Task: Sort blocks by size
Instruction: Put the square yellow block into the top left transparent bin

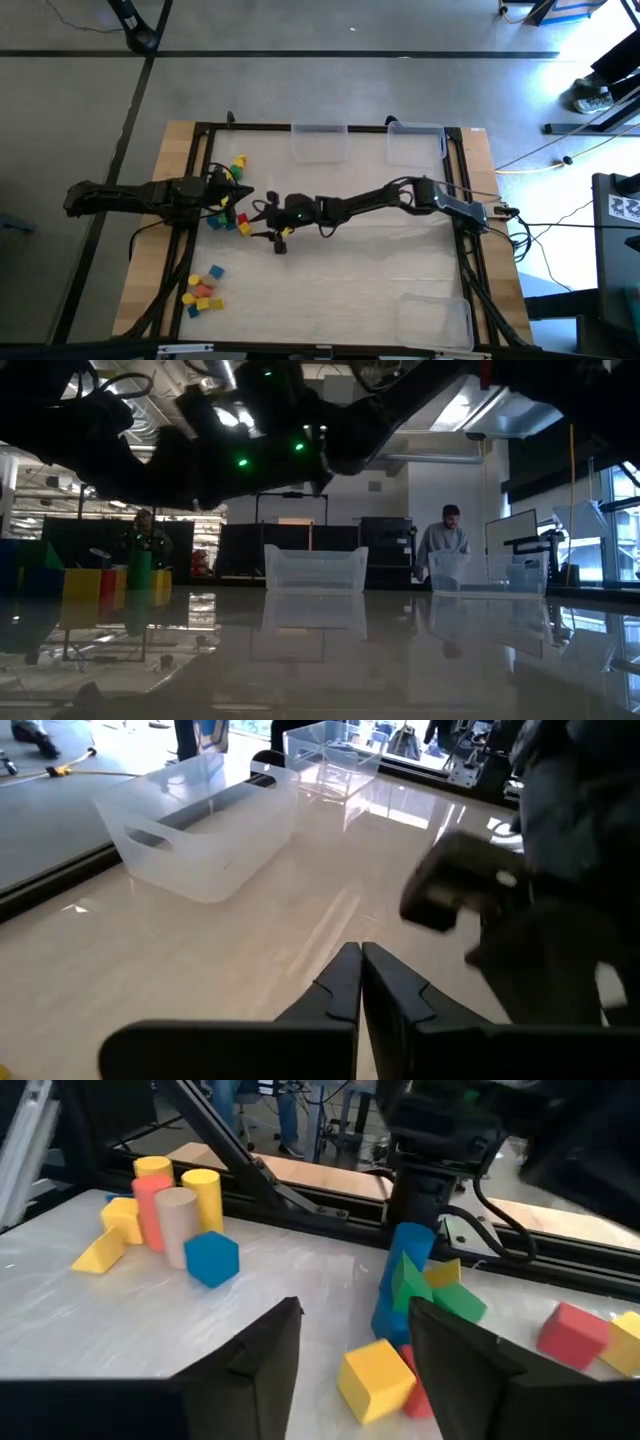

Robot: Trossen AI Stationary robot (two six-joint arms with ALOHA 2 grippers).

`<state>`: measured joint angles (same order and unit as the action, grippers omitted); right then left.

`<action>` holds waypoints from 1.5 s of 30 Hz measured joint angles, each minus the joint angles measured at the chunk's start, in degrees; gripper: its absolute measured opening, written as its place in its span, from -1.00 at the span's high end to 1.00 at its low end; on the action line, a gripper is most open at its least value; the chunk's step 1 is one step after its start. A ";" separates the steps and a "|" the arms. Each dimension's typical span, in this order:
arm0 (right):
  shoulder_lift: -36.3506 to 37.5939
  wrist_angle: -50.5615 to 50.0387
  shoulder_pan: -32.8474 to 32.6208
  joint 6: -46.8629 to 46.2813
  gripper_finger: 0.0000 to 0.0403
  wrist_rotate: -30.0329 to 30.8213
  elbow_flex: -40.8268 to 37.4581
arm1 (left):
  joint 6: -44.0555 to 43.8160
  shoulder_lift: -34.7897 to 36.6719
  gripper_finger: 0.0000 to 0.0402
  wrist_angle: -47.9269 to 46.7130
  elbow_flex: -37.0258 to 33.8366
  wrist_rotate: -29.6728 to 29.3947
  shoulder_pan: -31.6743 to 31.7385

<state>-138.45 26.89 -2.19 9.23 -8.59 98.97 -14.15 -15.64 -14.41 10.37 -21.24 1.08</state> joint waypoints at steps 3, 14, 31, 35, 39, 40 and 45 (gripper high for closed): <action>-3.18 -0.02 -0.32 -0.13 0.00 0.64 3.53 | -0.04 0.00 1.00 0.00 -0.02 0.00 0.00; -11.64 -0.04 -0.41 -1.50 0.00 4.57 11.65 | -0.44 0.00 1.00 0.02 -0.04 -0.02 0.00; -15.32 -2.64 -0.32 -1.04 0.00 8.51 14.90 | -0.78 0.00 1.00 0.02 -0.04 -0.02 0.00; -15.26 -6.93 -0.43 1.46 0.00 7.60 14.86 | -0.83 0.00 1.00 0.02 -0.04 -0.02 0.00; -13.47 -10.52 -0.43 2.76 0.00 9.48 14.77 | -0.87 0.00 1.00 0.02 -0.04 -0.02 -0.02; -12.99 -11.57 -0.43 3.01 0.00 9.54 14.76 | -0.87 0.00 1.00 0.00 -0.04 -0.02 0.00; -10.73 -11.36 -0.43 3.06 0.00 8.42 14.74 | -0.70 0.00 1.00 0.00 -0.04 -0.03 0.00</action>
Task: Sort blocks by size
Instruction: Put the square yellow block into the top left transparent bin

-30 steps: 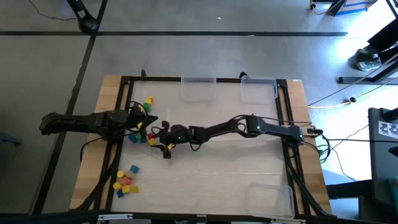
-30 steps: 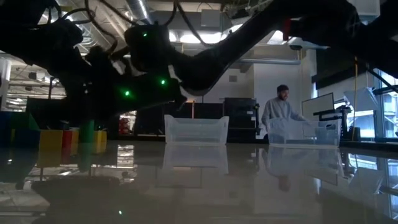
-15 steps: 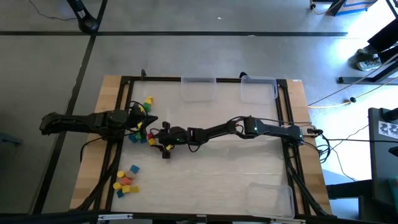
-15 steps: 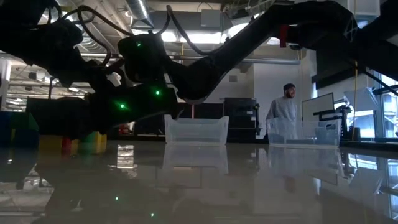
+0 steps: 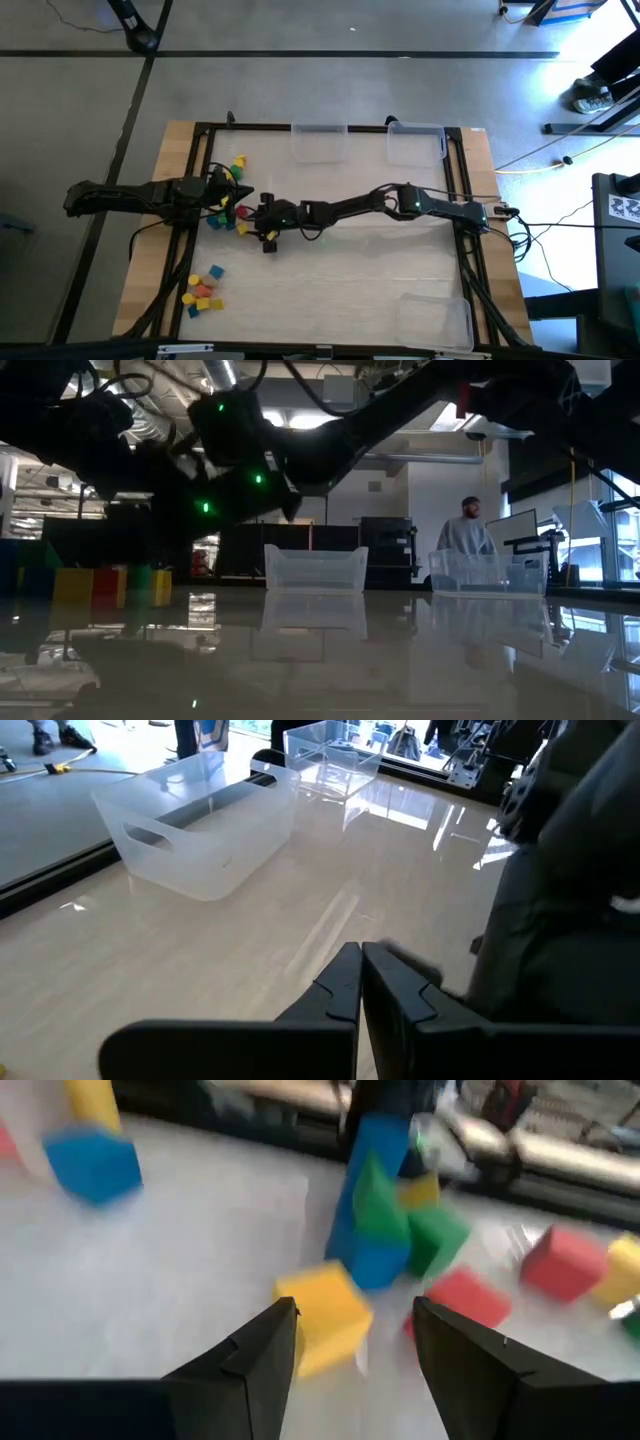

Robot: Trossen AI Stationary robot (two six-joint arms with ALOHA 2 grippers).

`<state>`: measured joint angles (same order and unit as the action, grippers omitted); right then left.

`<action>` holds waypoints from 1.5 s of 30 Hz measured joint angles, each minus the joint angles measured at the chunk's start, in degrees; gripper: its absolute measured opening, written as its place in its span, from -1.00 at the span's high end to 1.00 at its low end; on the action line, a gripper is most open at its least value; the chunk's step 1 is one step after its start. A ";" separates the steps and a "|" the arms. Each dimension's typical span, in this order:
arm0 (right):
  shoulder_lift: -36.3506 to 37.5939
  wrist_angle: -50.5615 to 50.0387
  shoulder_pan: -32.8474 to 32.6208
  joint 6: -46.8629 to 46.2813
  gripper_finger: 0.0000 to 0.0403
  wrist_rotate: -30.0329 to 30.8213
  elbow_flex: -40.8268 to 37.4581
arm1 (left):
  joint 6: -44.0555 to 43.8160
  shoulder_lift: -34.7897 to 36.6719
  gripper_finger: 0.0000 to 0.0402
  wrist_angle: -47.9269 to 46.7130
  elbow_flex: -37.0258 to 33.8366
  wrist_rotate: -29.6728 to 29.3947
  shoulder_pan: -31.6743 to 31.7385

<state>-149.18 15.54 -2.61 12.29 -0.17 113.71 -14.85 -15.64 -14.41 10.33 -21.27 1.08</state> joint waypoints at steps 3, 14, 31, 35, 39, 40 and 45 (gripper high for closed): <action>0.06 2.49 0.00 0.00 0.00 -2.22 0.04 | -0.04 0.00 1.00 0.00 -0.02 0.02 0.00; -4.11 14.38 0.00 -3.04 0.00 -2.46 0.00 | -0.20 -0.07 1.00 0.01 -0.08 0.01 0.00; -4.83 8.00 0.44 -2.52 0.00 1.29 -0.03 | -0.19 -0.11 1.00 0.00 -0.13 -0.03 0.04; -4.83 7.95 0.37 -0.73 0.00 6.26 -0.03 | -0.20 -0.11 1.00 -0.01 -0.13 -0.01 0.03; -3.88 7.55 0.39 -0.01 0.00 7.81 0.00 | -0.18 -0.11 1.00 -0.02 -0.13 -0.01 0.04; -3.48 7.29 0.39 -0.02 0.00 7.23 0.00 | -0.20 -0.11 1.00 -0.02 -0.13 -0.01 0.04; -2.58 9.42 0.02 -1.23 0.00 2.78 0.00 | -0.19 -0.11 1.00 -0.04 -0.13 -0.01 0.03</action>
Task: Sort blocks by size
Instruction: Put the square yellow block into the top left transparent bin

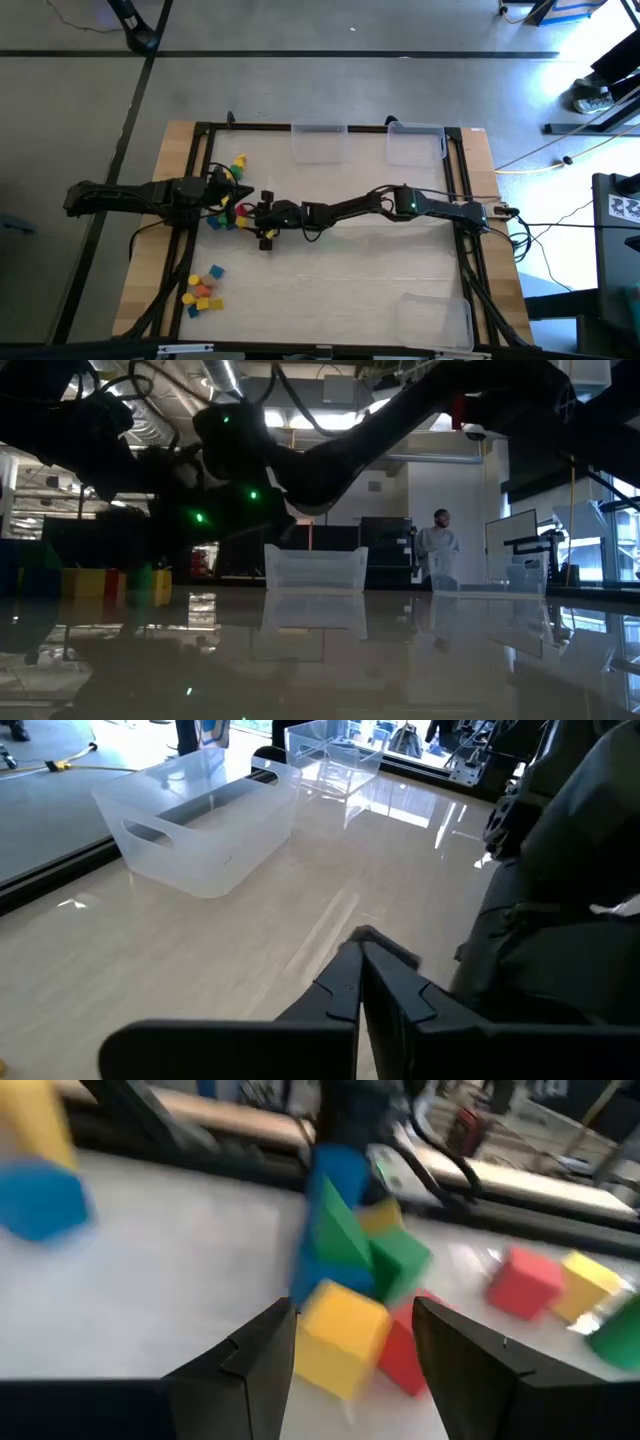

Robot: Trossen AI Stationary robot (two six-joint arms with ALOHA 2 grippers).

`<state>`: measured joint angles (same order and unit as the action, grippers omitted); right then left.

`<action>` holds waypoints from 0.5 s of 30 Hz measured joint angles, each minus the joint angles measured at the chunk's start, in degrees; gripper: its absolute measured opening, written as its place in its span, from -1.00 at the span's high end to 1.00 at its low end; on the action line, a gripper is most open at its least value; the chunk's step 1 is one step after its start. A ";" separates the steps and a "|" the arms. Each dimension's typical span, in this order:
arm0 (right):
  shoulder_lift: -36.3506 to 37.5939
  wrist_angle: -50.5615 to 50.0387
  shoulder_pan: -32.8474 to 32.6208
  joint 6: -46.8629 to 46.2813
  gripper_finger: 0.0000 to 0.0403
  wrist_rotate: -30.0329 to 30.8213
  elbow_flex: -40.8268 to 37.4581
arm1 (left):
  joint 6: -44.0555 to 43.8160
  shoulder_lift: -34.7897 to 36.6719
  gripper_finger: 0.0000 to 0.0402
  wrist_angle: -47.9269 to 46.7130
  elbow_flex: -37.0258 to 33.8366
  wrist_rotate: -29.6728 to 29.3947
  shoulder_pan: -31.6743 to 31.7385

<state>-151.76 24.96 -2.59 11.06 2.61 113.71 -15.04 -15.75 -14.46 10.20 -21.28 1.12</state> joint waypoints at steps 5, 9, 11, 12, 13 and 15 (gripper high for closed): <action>0.05 5.60 -0.23 -0.67 0.00 1.00 0.04 | 0.27 0.00 1.00 0.04 0.00 0.00 0.01; -0.07 5.63 0.90 -0.69 0.00 3.41 0.04 | -0.08 0.00 1.00 0.04 0.00 0.00 0.01; -0.07 5.60 1.35 -0.97 0.00 3.41 0.04 | -0.22 0.00 1.00 0.04 0.00 0.00 0.01; -0.10 5.60 1.64 -1.73 0.00 3.33 0.04 | -0.22 0.00 1.00 0.04 0.00 0.00 0.01; -0.11 5.54 1.83 -2.09 0.00 2.90 0.04 | -0.22 0.00 1.00 0.04 0.00 0.00 0.01; -0.13 5.07 1.96 -2.80 0.00 1.78 0.04 | -0.22 0.00 1.00 0.04 0.00 0.00 0.01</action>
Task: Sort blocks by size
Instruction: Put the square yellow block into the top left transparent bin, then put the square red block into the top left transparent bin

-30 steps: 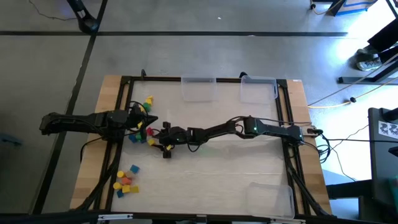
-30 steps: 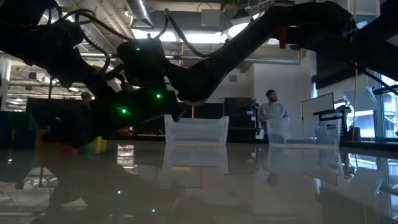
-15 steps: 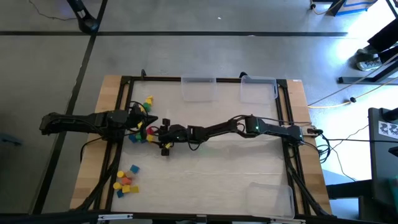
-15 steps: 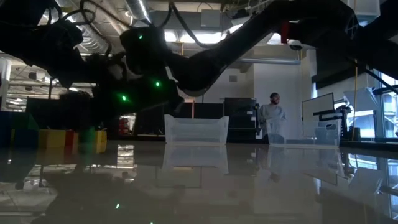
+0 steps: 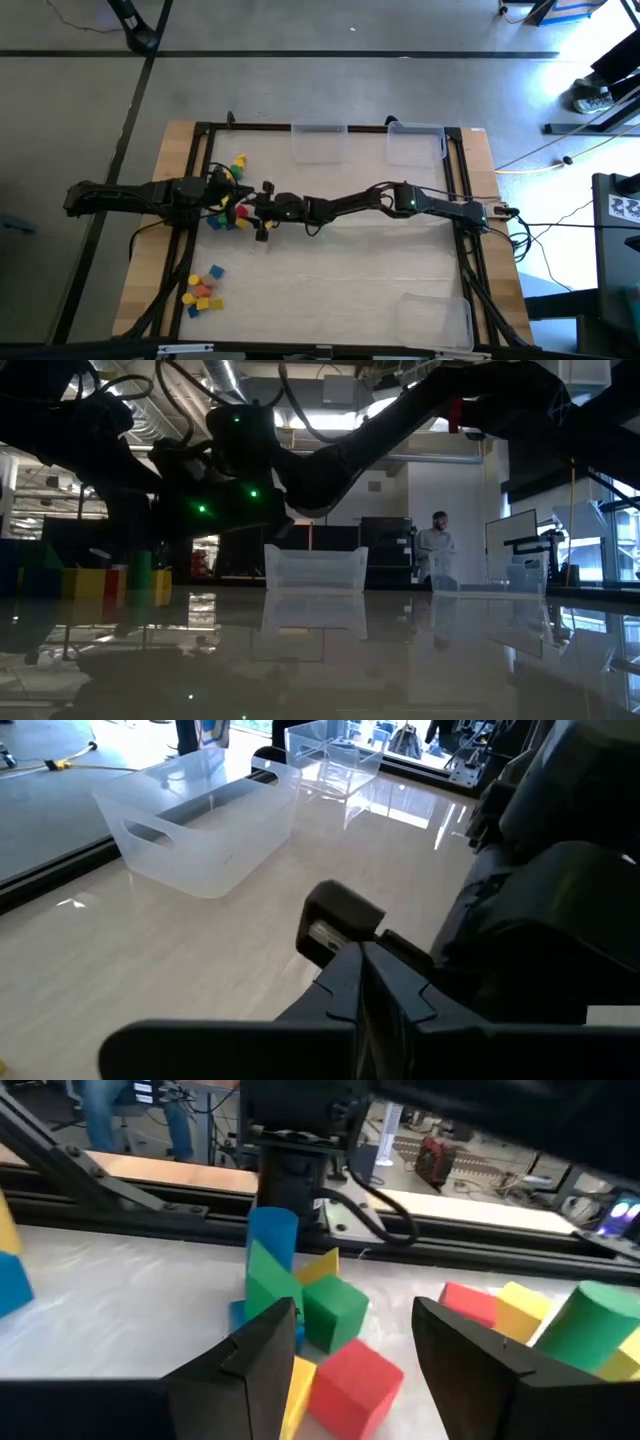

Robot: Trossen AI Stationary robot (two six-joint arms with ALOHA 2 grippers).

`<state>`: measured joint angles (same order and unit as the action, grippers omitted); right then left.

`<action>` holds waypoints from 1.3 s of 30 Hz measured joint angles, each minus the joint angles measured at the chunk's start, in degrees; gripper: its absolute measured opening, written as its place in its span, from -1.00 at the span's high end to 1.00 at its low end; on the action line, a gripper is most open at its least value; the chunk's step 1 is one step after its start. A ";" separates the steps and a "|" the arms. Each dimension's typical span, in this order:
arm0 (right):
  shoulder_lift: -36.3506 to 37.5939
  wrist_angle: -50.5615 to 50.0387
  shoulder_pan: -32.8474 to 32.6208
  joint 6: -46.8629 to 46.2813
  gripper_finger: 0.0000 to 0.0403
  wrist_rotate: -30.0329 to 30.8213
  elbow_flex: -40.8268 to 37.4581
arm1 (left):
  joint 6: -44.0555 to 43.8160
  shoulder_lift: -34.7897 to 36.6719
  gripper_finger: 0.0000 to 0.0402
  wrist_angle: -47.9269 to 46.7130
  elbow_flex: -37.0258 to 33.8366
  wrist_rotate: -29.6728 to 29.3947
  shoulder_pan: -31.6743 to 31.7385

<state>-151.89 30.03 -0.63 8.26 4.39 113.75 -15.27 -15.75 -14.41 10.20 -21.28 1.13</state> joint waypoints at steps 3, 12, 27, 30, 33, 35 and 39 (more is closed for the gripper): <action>-0.42 -0.28 -0.11 -0.55 0.00 -1.08 0.00 | 0.00 0.00 1.00 0.00 0.00 0.00 0.00; -3.32 0.07 -0.48 -0.61 0.00 0.94 0.75 | -1.27 -0.10 1.00 0.02 0.00 0.02 0.00; 0.46 -20.35 -0.52 4.45 0.00 4.25 1.75 | -7.06 -0.63 1.00 -0.51 0.00 0.78 0.00; 4.42 -31.28 -0.45 5.80 0.00 4.21 1.75 | -7.10 -0.63 1.00 -1.31 0.00 2.80 -0.02; 7.71 -38.91 -0.45 5.93 0.00 3.97 1.87 | -7.28 -0.64 1.00 -2.19 0.00 3.08 -0.07; 8.97 -42.10 -0.46 6.86 0.00 3.63 1.81 | -7.26 -0.63 1.00 -2.11 0.00 3.08 -0.11; 10.88 -40.11 -0.30 7.23 0.00 3.62 1.75 | -5.71 -0.66 1.00 -2.88 0.00 2.44 -0.11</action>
<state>-141.02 -10.08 -0.93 15.49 8.01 115.50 -20.98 -16.40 -17.30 10.20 -18.84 1.02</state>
